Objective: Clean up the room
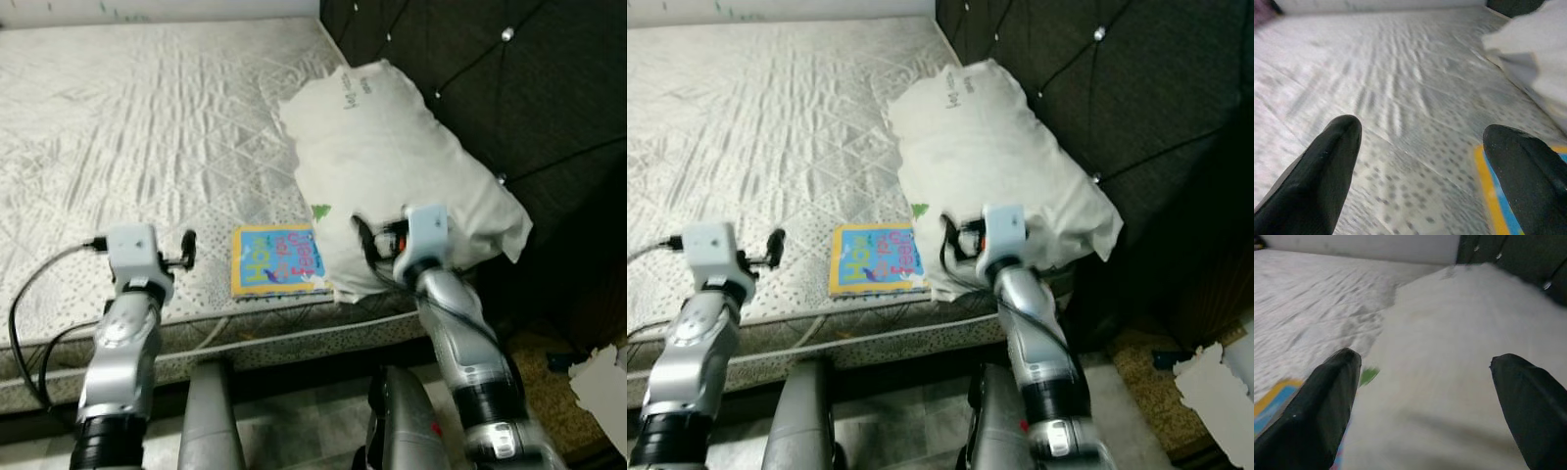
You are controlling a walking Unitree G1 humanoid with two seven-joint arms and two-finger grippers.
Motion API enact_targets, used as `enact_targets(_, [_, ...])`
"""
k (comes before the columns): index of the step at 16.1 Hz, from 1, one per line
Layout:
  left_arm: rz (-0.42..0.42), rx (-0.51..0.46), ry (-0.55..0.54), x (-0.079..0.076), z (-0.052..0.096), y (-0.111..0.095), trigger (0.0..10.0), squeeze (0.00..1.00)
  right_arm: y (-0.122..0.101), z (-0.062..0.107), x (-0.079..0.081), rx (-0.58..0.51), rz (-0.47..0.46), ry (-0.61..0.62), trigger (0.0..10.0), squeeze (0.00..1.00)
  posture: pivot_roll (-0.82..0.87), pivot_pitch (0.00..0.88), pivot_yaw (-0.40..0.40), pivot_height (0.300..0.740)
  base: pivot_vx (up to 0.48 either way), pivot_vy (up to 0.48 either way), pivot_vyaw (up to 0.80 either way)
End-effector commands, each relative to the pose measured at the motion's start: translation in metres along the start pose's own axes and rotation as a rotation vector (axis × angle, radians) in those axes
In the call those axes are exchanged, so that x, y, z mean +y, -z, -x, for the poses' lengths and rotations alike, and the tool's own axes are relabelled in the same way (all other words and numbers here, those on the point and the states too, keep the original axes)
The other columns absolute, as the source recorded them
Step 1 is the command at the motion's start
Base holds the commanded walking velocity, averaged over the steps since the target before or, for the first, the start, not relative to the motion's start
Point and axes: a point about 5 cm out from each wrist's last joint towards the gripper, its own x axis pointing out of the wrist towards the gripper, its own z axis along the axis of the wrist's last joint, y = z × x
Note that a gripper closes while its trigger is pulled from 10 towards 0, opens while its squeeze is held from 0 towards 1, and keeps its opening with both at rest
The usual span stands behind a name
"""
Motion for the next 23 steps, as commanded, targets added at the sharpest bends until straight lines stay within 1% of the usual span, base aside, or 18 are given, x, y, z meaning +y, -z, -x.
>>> enact_targets(1, [-0.011, -0.105, 0.077, -0.011, 0.000, -0.015, 10.0, 0.00, 0.004, -0.004, -0.006, 0.023, -0.016, 0.067, 10.0, 0.00, 0.10, 0.000, -0.017, 0.561, 0.000, 0.000, 0.00])
enact_targets(2, [0.002, -0.138, 0.130, -0.014, 0.000, -0.018, 10.0, 0.00, 0.003, -0.006, -0.005, 0.018, -0.026, 0.072, 10.0, 0.00, 0.10, 0.000, -0.019, 0.561, 0.000, 0.000, 0.00])
enact_targets(3, [-0.007, -0.148, 0.114, -0.015, 0.001, -0.018, 10.0, 0.00, 0.002, -0.008, -0.004, 0.003, -0.078, 0.066, 10.0, 0.00, 0.11, 0.000, -0.020, 0.561, 0.000, 0.000, 0.00])
enact_targets(5, [-0.011, -0.148, 0.033, -0.014, -0.001, -0.018, 10.0, 0.00, -0.001, -0.011, -0.003, -0.031, -0.099, 0.085, 10.0, 0.00, 0.12, 0.000, -0.020, 0.561, 0.000, 0.000, 0.00])
enact_targets(7, [0.001, -0.168, 0.008, -0.013, -0.002, -0.021, 10.0, 0.00, -0.003, -0.013, -0.002, -0.049, -0.107, 0.084, 10.0, 0.00, 0.11, 0.000, -0.020, 0.561, 0.000, 0.000, 0.00])
enact_targets(8, [0.007, -0.183, 0.015, -0.013, -0.003, -0.022, 10.0, 0.00, -0.005, -0.013, -0.002, -0.079, -0.120, 0.088, 10.0, 0.00, 0.11, 0.000, -0.021, 0.565, 0.000, 0.000, 0.00])
enact_targets(11, [0.021, -0.209, 0.025, -0.016, -0.005, -0.025, 10.0, 0.00, -0.007, -0.013, 0.003, -0.097, -0.165, 0.082, 10.0, 0.00, 0.11, 0.000, -0.024, 0.594, 0.000, 0.000, 0.00])
enact_targets(12, [0.015, -0.216, 0.023, -0.019, -0.006, -0.026, 10.0, 0.00, -0.008, -0.014, 0.006, -0.103, -0.180, 0.075, 10.0, 0.00, 0.11, 0.000, -0.028, 0.603, 0.000, 0.000, 0.00])
enact_targets(14, [0.030, -0.234, 0.027, -0.023, -0.005, -0.029, 10.0, 0.00, -0.003, -0.013, 0.011, -0.094, -0.168, 0.053, 10.0, 0.00, 0.12, 0.000, -0.036, 0.626, 0.000, 0.000, 0.00])
enact_targets(15, [0.032, -0.234, 0.031, -0.023, -0.005, -0.026, 10.0, 0.00, 0.000, -0.012, 0.011, -0.087, -0.169, 0.057, 10.0, 0.00, 0.11, 0.000, -0.036, 0.645, 0.000, 0.000, 0.00])
enact_targets(17, [0.051, -0.219, 0.034, -0.025, -0.005, -0.022, 10.0, 0.00, 0.000, -0.012, 0.009, -0.080, -0.170, 0.070, 10.0, 0.00, 0.11, 0.000, -0.036, 0.663, 0.000, 0.000, 0.00])
enact_targets(18, [0.057, -0.223, 0.037, -0.027, -0.007, -0.025, 10.0, 0.00, 0.001, -0.012, 0.009, -0.079, -0.173, 0.068, 10.0, 0.00, 0.11, 0.000, -0.030, 0.677, 0.000, 0.000, 0.00])
enact_targets(21, [0.051, -0.230, 0.077, -0.032, -0.008, -0.026, 10.0, 0.00, 0.003, -0.009, 0.010, -0.079, -0.170, 0.083, 10.0, 0.00, 0.10, 0.000, -0.018, 0.713, 0.000, 0.000, 0.00])
enact_targets(23, [0.033, -0.227, 0.051, -0.029, -0.009, -0.024, 10.0, 0.00, 0.006, -0.006, 0.009, -0.074, -0.162, 0.089, 10.0, 0.00, 0.09, 0.000, -0.012, 0.731, 0.000, 0.000, 0.00])
